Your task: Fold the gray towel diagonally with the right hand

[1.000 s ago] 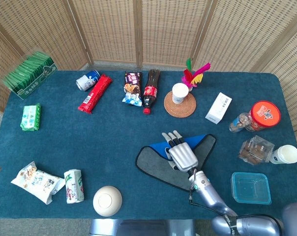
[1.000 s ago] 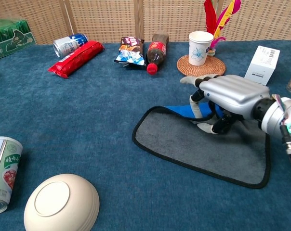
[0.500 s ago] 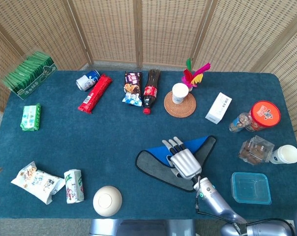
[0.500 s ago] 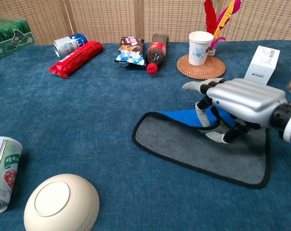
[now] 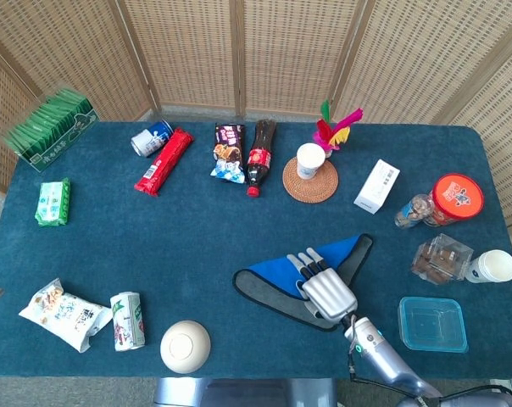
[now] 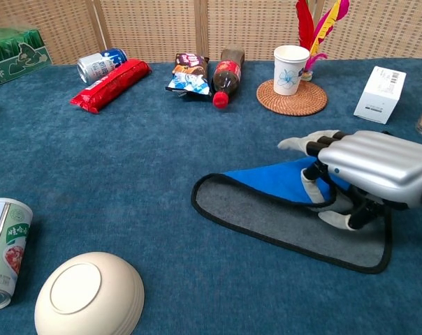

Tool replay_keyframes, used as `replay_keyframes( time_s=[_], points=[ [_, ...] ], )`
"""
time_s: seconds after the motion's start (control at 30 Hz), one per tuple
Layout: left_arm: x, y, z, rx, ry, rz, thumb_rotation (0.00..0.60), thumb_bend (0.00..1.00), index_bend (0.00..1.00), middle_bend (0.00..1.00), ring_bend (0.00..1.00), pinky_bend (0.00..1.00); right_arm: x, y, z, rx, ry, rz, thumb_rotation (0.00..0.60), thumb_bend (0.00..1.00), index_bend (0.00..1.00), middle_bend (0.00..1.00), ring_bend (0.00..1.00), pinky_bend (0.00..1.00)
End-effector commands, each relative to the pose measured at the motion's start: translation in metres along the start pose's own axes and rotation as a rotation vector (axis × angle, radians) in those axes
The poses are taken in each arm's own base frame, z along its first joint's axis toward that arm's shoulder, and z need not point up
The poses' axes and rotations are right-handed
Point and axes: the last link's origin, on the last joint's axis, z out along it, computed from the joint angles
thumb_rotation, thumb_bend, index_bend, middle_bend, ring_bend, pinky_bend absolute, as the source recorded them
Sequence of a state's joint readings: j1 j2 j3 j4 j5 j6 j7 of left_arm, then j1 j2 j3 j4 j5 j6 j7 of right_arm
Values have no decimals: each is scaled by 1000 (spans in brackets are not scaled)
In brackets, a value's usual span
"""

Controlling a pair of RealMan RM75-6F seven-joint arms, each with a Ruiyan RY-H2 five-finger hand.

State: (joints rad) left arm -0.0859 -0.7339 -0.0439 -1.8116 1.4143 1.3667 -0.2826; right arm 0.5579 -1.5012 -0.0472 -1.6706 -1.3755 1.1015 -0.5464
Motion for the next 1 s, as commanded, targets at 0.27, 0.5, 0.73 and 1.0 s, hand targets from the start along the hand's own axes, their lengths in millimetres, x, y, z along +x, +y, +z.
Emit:
replay_keyframes(
  time_s=[0.27, 0.5, 0.73, 1.0],
  points=[
    [0, 0, 0, -4, -4, 1, 600, 243, 178, 0, 0, 0, -5, -4, -12, 7, -17, 15, 600, 451, 688, 0, 0, 0],
    [0, 0, 0, -5, -2, -2, 600, 242, 178, 0, 0, 0, -7, 3, -20, -3, -21, 1, 600, 452, 690, 0, 0, 0],
    [-1, 2, 0, -12, -9, 2, 600, 243, 178, 0, 0, 0, -9, 6, -26, -3, -28, -3, 600, 451, 691, 0, 0, 0],
    [-2, 2, 0, -12, -10, 4, 600, 243, 178, 0, 0, 0, -11, 10, -31, 4, -38, -5, 600, 451, 692, 0, 0, 0]
  ],
)
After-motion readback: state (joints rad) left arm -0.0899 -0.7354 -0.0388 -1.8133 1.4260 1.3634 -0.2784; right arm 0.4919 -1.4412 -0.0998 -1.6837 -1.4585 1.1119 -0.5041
